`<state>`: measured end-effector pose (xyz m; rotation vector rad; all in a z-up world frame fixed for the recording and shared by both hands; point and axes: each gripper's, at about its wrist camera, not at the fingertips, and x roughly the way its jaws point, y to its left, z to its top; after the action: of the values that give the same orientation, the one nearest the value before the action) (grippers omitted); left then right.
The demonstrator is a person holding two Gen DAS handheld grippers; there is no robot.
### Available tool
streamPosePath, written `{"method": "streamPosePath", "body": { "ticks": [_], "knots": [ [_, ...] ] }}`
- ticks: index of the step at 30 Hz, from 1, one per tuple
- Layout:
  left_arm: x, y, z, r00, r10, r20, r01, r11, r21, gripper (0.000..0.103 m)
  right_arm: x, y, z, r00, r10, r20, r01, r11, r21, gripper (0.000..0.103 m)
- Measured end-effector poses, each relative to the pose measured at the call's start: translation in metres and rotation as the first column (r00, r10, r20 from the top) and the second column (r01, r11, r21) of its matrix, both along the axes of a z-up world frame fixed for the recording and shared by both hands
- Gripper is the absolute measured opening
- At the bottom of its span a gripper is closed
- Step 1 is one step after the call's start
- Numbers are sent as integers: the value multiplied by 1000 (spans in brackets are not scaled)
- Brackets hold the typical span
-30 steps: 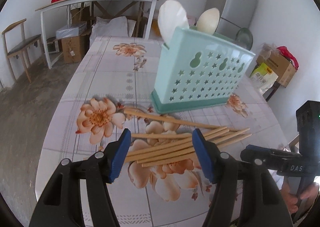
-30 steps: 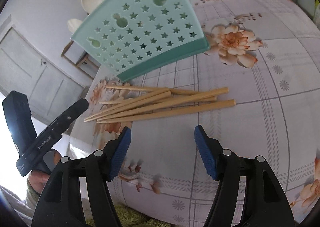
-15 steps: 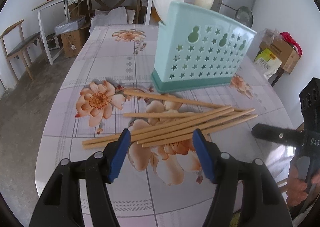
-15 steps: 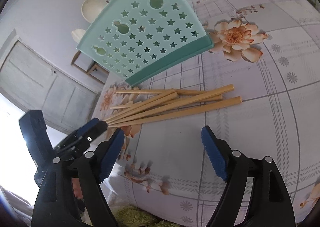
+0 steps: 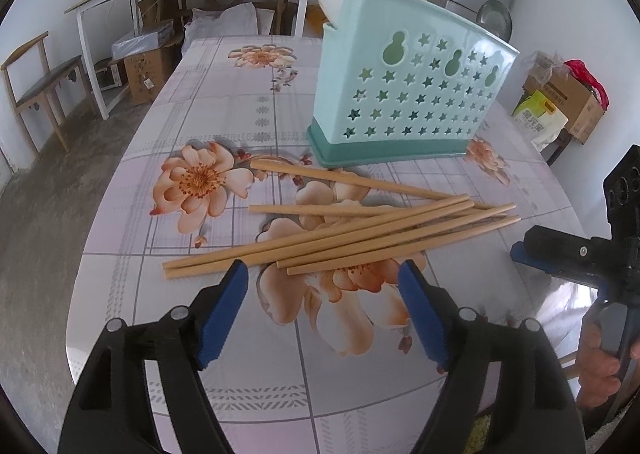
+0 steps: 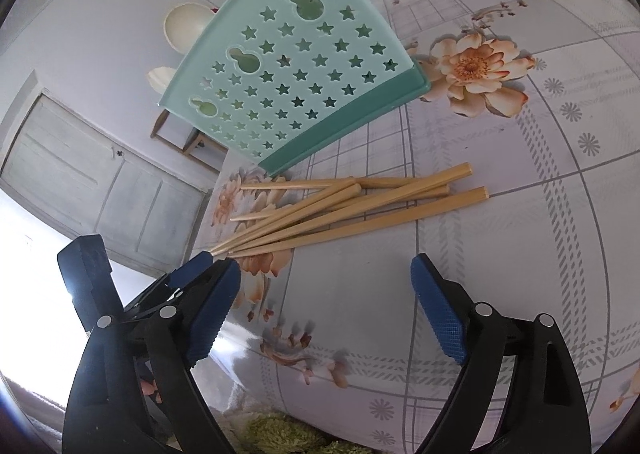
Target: Organize utensils
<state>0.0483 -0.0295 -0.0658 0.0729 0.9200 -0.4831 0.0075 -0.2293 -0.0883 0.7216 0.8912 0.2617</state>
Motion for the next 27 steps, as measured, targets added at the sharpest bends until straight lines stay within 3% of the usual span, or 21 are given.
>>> {"method": "streamPosePath", "body": {
  "ticks": [12, 21, 24, 27],
  "knots": [
    [-3, 5, 3, 999, -19, 26, 20, 999, -40, 78, 5, 2, 2, 1000, 12, -22, -12, 1000, -10, 83],
    [-11, 15, 14, 994, -75, 77, 83, 990, -116, 78, 10, 4, 15, 998, 21, -51, -24, 998, -59, 82],
    [-12, 15, 19, 988, -109, 110, 122, 985, -121, 69, 12, 9, 21, 999, 22, -42, -24, 998, -54, 74],
    [-4, 9, 29, 969, -165, 185, 182, 980, -81, 58, 14, 16, 20, 999, 24, -47, -25, 999, -22, 65]
  ]
}}
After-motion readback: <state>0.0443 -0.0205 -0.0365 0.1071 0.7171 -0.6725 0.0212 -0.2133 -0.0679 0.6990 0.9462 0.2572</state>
